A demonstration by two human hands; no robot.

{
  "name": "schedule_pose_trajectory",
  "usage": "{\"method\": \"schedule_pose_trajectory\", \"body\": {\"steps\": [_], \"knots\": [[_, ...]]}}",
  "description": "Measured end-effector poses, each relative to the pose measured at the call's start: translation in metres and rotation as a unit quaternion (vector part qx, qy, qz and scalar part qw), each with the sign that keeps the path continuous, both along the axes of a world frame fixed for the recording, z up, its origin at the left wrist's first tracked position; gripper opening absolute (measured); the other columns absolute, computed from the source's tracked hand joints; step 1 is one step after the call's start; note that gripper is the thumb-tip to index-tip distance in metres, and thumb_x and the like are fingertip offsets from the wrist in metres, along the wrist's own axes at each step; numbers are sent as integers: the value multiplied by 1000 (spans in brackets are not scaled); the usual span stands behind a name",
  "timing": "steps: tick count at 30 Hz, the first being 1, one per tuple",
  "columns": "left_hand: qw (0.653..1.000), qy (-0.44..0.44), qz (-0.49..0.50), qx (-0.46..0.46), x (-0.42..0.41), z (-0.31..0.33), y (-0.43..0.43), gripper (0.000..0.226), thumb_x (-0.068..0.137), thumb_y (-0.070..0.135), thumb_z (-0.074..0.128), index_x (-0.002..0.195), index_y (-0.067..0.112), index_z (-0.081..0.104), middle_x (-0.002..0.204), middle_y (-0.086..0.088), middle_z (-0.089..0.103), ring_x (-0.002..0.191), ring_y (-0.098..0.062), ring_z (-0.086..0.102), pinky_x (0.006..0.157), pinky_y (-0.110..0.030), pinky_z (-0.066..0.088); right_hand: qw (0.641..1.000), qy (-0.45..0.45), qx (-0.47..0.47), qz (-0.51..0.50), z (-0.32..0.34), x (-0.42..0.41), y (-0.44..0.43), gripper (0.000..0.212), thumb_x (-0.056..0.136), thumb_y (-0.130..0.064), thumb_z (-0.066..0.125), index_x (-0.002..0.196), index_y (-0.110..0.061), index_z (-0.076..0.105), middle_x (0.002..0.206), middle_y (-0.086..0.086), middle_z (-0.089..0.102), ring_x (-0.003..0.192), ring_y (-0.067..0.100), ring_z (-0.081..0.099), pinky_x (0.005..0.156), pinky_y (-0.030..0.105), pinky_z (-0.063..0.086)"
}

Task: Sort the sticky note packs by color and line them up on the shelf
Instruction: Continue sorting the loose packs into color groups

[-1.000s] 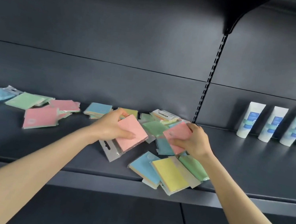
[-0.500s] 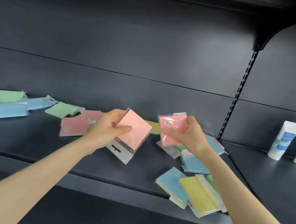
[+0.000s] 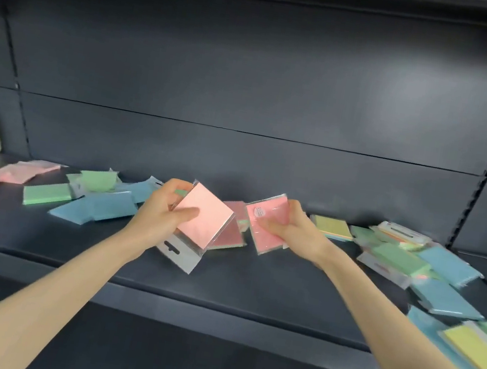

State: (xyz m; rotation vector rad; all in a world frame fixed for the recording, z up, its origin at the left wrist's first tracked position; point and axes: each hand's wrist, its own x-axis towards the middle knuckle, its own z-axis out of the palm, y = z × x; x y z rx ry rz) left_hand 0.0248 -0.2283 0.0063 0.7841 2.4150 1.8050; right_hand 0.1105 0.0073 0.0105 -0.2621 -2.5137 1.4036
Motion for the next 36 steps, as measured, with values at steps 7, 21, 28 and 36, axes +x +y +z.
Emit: {"method": "schedule_pose_trajectory", "body": {"steps": [7, 21, 28, 36], "knots": [[998, -32, -48, -17, -51, -4, -61, 34, 91, 2, 54, 119, 20, 51, 105, -9, 67, 92, -22, 62, 69, -23, 45, 999, -21, 30, -24, -21, -49, -73, 63, 81, -25, 73, 123, -12, 28, 108, -8, 51, 102, 8, 54, 75, 15, 48], [997, -12, -77, 11, -81, -15, -86, 24, 82, 9, 71, 98, 26, 67, 96, -2, 69, 86, -16, 63, 76, -27, 50, 979, 5, 190, -69, -10, -70, -110, 41, 92, -26, 57, 132, -18, 49, 132, 1, 46, 117, 20, 47, 96, 25, 34], [998, 32, -42, 19, -74, -5, -105, 26, 76, 17, 78, 98, 23, 65, 90, 4, 71, 76, 0, 61, 73, -10, 43, 994, 70, 20, 85, 12, -95, -165, 34, 89, -16, 63, 122, -16, 54, 99, 4, 61, 82, 18, 61, 79, 29, 53], [984, 132, 117, -5, -96, -3, -181, 42, 77, 23, 76, 113, 26, 54, 113, 12, 54, 104, 1, 49, 81, -11, 38, 979, 126, -72, 146, 24, -148, -236, 13, 88, -8, 64, 86, -20, 61, 82, 8, 63, 64, 10, 58, 55, 19, 47]]}}
